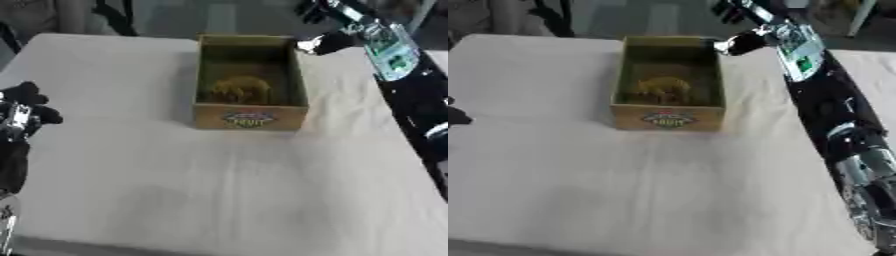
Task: Pick up objects on the table and place them in the box.
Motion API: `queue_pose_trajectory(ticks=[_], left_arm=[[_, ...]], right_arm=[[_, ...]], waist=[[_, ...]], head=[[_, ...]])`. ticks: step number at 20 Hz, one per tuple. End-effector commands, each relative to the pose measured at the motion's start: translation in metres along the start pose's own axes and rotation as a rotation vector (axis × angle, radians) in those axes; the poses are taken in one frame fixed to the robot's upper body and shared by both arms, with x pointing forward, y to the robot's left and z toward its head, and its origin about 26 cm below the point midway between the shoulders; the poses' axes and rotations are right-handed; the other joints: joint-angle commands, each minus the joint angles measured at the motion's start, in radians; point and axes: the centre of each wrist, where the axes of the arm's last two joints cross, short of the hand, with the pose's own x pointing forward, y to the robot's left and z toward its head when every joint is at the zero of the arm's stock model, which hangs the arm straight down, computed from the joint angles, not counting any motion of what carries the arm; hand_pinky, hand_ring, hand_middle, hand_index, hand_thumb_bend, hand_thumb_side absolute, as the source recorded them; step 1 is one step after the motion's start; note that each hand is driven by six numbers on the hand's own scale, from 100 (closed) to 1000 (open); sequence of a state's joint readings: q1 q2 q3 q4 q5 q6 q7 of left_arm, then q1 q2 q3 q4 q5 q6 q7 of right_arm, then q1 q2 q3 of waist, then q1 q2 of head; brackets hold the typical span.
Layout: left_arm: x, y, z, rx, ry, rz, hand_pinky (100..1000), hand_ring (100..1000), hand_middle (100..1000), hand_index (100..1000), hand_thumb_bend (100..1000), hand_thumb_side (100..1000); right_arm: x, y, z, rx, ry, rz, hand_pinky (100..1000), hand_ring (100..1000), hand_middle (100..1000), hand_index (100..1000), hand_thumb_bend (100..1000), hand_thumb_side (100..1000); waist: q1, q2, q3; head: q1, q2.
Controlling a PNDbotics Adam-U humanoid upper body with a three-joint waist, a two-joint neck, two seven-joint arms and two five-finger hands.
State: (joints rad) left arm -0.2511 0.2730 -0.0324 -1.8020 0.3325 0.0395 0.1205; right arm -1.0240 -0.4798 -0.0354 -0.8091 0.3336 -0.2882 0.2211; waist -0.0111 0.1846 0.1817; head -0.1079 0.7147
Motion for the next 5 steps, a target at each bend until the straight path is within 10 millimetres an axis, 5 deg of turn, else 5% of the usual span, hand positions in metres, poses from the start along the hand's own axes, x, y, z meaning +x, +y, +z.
queue_pose_trajectory(ticks=[1, 2, 5], left_arm=[[0.008, 0.006, -0.002, 0.005, -0.025, -0.026, 551, 498, 517, 630, 439, 407], [0.008, 0.006, -0.002, 0.007, -0.025, -0.026, 551, 497, 517, 629, 439, 408], [0.008, 0.006, -0.002, 0.010, -0.027, -0.027, 551, 497, 517, 629, 439, 408]], right_arm=[[0.007, -0.034, 0.008, -0.182, -0.020, -0.094, 713, 693, 692, 758, 279, 126], [0.005, -0.035, 0.013, -0.220, -0.014, -0.136, 694, 682, 673, 736, 202, 144], [0.003, -0.038, 0.025, -0.302, -0.012, -0.243, 683, 676, 663, 732, 181, 139]], waist=[[0.000, -0.013, -0.008], [0.000, -0.011, -0.015], [0.001, -0.006, -0.031]], head=[[0.010, -0.010], [0.012, -0.010], [0.015, -0.010]])
